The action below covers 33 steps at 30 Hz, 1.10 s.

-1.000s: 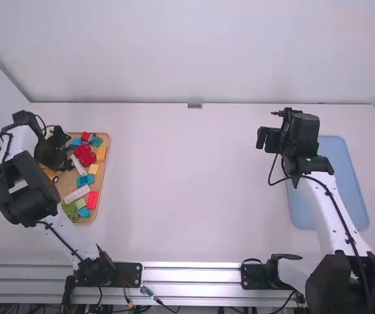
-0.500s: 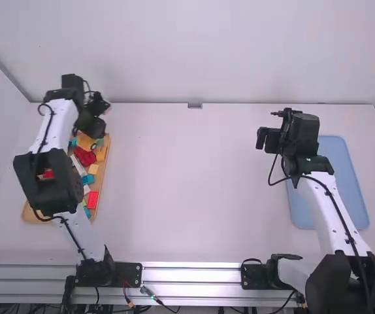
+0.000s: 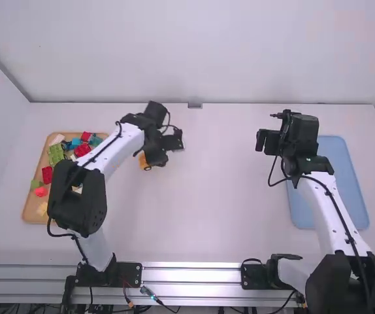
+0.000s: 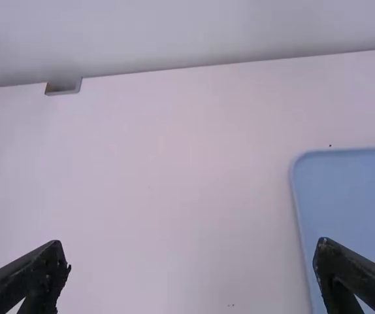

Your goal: Assemble lego blocks to make yellow taxi

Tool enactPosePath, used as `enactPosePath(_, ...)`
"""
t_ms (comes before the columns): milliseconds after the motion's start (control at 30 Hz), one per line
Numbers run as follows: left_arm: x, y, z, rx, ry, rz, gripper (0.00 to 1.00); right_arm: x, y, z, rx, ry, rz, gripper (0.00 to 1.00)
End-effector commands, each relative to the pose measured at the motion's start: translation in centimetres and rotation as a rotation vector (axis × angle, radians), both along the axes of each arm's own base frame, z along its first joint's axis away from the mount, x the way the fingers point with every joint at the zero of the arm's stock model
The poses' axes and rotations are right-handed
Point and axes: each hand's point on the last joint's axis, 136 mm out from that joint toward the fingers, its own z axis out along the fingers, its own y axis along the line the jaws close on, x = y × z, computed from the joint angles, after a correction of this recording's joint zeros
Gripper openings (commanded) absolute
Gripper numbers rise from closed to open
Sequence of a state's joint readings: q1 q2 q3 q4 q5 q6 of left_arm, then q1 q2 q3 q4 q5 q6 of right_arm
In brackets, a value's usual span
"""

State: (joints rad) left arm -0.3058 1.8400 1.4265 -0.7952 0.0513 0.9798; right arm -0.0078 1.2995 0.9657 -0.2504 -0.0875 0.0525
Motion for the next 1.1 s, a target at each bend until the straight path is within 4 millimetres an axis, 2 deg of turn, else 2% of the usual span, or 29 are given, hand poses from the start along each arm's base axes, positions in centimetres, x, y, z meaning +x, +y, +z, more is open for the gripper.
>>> enactPosePath(0,-3.1,-3.4,-1.1,-0.027,0.05,-0.188,0.02,0.8,-0.1,1.6,0.003,-0.033,-0.004,0.99)
enactPosePath(33,-4.1,-4.6,-1.9,-0.029,0.06,-0.232,0.02,0.8,-0.1,1.6,0.004,-0.033,-0.005,0.99)
enactPosePath(200,-6.6,-8.7,-4.3,-0.039,0.047,-0.275,0.02,0.8,-0.1,1.6,0.003,-0.034,-0.005,0.99)
enactPosePath(367,-8.4,-10.8,-5.5,-0.037,0.038,-0.294,0.02,0.9,-0.2,1.7,0.003,-0.039,-0.005,0.99)
enactPosePath(633,-8.5,-12.0,-6.5,-0.074,0.06,-0.244,0.02,0.9,-0.1,1.7,0.004,-0.04,-0.005,0.99)
enactPosePath(833,-8.1,-11.7,-8.2,-0.041,0.065,-0.236,0.02,0.8,-0.1,1.6,0.004,-0.036,-0.004,0.99)
enactPosePath(933,-7.8,-11.5,-8.2,-0.022,0.057,-0.232,0.03,0.8,-0.1,1.6,0.004,-0.037,-0.005,0.99)
enactPosePath(967,-7.8,-11.4,-8.2,-0.015,0.055,-0.229,0.06,0.8,-0.1,1.6,0.004,-0.037,-0.004,0.99)
enactPosePath(1067,-7.9,-11.5,-8.1,-0.025,0.063,-0.233,0.33,0.8,-0.1,1.6,0.004,-0.036,-0.004,0.99)
